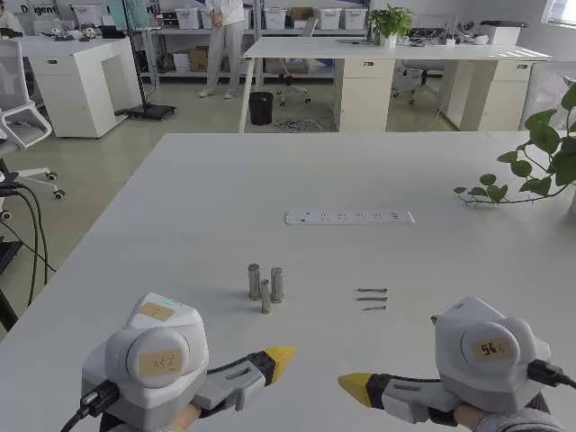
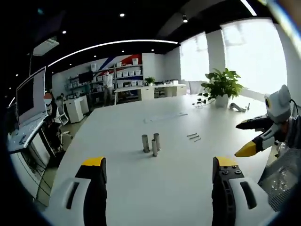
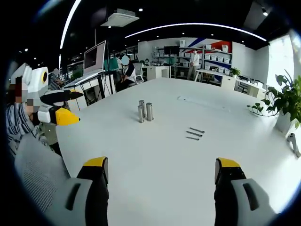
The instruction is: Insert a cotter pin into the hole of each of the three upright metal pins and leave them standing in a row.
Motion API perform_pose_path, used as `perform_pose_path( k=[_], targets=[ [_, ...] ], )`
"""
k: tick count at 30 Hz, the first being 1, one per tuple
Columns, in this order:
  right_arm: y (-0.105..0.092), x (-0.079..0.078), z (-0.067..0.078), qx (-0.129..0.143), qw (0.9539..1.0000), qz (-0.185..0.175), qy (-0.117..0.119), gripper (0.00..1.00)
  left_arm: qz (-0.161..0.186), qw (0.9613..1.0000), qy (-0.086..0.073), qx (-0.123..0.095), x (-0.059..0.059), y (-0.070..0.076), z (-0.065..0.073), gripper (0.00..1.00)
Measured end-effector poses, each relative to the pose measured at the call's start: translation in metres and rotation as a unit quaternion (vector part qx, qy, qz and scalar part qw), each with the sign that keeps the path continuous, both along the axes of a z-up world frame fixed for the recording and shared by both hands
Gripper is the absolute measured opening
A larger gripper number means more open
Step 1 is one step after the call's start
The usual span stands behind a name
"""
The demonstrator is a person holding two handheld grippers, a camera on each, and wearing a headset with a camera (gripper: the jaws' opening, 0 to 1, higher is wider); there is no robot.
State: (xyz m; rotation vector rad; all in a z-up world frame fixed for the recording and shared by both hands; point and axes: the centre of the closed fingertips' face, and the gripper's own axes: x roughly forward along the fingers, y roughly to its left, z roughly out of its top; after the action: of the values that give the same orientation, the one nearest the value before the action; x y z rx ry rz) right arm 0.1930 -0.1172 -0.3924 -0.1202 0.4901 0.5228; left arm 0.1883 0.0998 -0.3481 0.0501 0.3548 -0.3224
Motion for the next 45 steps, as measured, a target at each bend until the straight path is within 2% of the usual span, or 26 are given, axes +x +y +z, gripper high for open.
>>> perform_pose_path(
  k=[17,29,35,45],
  targets=[
    [0.003,0.001,0.005,0.001,1.0,0.003,-0.007,0.85,0.0,1.0,-0.005,0.008,-0.001,0.002,0.002,0.87],
    [-0.002,0.002,0.007,0.002,1.0,0.002,-0.005,0.85,0.003,0.9999,-0.002,0.011,-0.001,0.004,0.001,0.87],
    [-0.004,0.006,0.012,0.01,0.9998,-0.008,-0.018,0.85,0.001,0.9999,-0.003,0.014,0.001,0.004,0.001,0.86],
    [-0.003,0.006,0.011,0.01,0.9998,-0.004,-0.014,0.84,-0.003,0.9999,-0.001,0.016,0.001,0.004,-0.003,0.83]
  ],
)
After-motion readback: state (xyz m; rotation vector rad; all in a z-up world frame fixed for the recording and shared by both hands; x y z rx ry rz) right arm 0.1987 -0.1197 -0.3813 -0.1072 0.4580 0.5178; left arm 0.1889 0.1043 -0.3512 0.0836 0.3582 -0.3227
